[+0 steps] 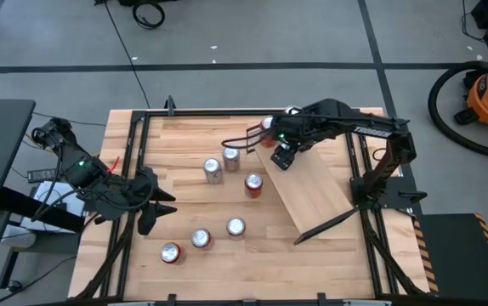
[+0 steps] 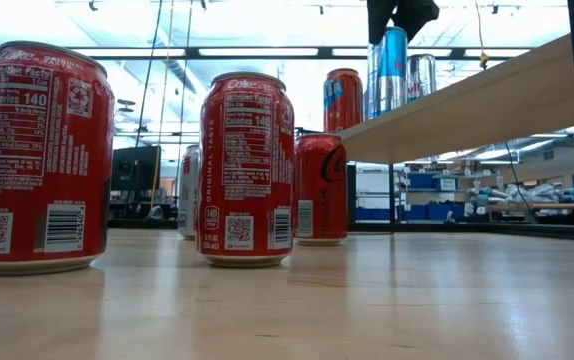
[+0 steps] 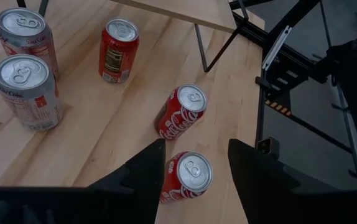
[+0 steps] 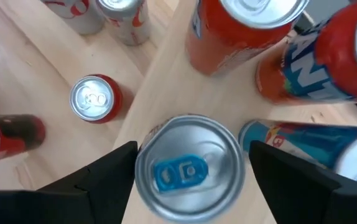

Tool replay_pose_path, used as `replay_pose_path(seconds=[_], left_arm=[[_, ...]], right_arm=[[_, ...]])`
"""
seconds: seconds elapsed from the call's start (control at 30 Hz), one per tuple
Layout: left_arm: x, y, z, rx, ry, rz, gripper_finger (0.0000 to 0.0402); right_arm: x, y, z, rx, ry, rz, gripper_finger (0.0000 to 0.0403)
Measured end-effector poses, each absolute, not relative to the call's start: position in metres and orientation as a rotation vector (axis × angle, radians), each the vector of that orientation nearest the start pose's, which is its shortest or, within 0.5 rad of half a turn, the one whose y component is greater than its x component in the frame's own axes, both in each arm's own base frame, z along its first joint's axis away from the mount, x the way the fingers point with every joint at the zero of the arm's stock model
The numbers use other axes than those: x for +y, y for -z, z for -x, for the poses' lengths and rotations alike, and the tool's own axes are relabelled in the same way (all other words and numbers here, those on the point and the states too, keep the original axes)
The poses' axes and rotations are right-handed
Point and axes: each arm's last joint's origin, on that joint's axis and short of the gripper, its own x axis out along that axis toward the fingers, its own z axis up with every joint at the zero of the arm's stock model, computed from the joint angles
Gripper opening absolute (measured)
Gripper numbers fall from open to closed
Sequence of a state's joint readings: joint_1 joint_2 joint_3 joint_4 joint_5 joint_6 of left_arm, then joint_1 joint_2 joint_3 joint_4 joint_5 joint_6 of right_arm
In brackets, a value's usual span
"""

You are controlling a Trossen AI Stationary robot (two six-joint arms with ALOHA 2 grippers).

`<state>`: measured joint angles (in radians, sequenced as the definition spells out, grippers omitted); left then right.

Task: Place canned beverage on shelf
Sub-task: Put the blue soda can aligned with the other blue soda can on the shelf

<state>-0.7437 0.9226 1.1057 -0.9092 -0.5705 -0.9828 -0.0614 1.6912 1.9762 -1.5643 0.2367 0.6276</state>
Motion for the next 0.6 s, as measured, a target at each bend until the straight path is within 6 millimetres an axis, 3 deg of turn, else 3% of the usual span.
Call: replay_pose_path(seconds=[0.3, 0.6], left_arm=[[-0.096, -0.356, -0.128, 0.587, -0.126, 0.507, 0.0185], [-0.096, -0.356, -0.128, 0.587, -0.127, 0.513, 0.0185]], right_arm=[[-0.029, -0.419, -0.283, 1.052, 0.557, -0.349, 0.0319], [-0.023, -0.424, -0.283, 1.098, 0.150, -0.052, 0.0320]])
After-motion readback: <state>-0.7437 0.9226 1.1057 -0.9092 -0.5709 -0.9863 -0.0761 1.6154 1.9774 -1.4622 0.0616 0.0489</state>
